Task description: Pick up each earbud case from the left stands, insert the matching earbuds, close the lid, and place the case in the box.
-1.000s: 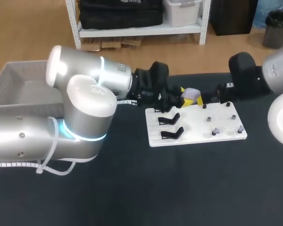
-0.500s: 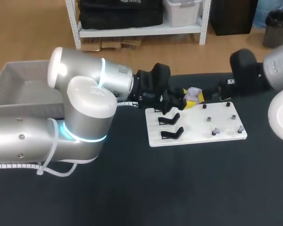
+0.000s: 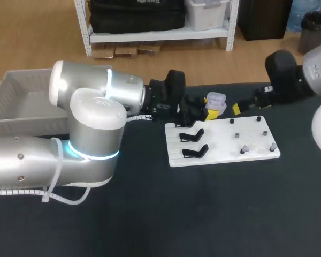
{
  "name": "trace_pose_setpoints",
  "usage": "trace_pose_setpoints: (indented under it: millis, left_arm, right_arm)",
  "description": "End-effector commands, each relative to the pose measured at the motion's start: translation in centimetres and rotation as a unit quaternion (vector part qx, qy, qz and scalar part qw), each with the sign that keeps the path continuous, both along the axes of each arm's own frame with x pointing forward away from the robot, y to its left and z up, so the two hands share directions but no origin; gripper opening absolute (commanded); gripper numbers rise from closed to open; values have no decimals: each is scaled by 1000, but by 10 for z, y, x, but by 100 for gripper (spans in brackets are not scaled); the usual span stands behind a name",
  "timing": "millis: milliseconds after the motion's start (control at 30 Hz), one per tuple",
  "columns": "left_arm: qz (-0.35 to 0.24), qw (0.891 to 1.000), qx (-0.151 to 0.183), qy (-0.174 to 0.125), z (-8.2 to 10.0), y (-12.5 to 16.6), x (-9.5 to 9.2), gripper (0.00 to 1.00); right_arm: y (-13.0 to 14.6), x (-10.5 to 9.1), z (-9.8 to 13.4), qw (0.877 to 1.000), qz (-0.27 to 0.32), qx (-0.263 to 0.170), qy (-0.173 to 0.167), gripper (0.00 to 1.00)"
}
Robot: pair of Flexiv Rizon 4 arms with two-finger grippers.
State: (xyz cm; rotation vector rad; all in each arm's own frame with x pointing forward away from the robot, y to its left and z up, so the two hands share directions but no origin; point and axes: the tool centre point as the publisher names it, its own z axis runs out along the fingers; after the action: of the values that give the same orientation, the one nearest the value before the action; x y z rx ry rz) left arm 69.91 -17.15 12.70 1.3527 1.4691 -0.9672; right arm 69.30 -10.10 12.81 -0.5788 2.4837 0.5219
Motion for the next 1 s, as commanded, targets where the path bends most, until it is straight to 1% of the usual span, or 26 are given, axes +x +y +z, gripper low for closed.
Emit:
trace_pose_setpoints:
  millis: [33,100,167,267,333,500,600,733,833,933,1000]
  left_arm:
    - [5,994,-105,-8,6,12,-10,0]
    - [-3,993,-121,-8,10,13,-11,0]
    - [-9,992,-129,-8,12,14,-13,0]
    - [-15,992,-124,-20,13,16,-14,0]
    - [-19,991,-129,-22,11,16,-14,0]
    - [-13,991,-133,-19,9,17,-13,0]
    - [-12,991,-129,-15,8,17,-12,0]
    - [-12,992,-123,-9,8,17,-11,0]
    - [-14,992,-122,-8,8,18,-11,0]
    - [-14,992,-122,-8,8,18,-11,0]
    - [-14,992,-122,-8,8,18,-11,0]
  right_arm:
    - [-18,-16,8,996,-44,-76,-13,100]
    - [-28,-17,5,994,-51,-97,-9,100]
    - [-34,-21,2,992,-55,-111,-4,100]
    - [-44,-25,-5,990,-60,-129,7,100]
    - [-48,-28,-9,988,-63,-137,14,100]
    - [-53,-33,-17,986,-66,-149,28,100]
    - [-54,-34,-20,986,-68,-150,32,100]
    - [-56,-34,-25,982,-70,-170,39,100]
    - [-60,-35,-28,981,-73,-175,44,100]
    - [-63,-36,-34,977,-75,-194,51,100]
    - [-64,-37,-38,971,-76,-219,56,100]
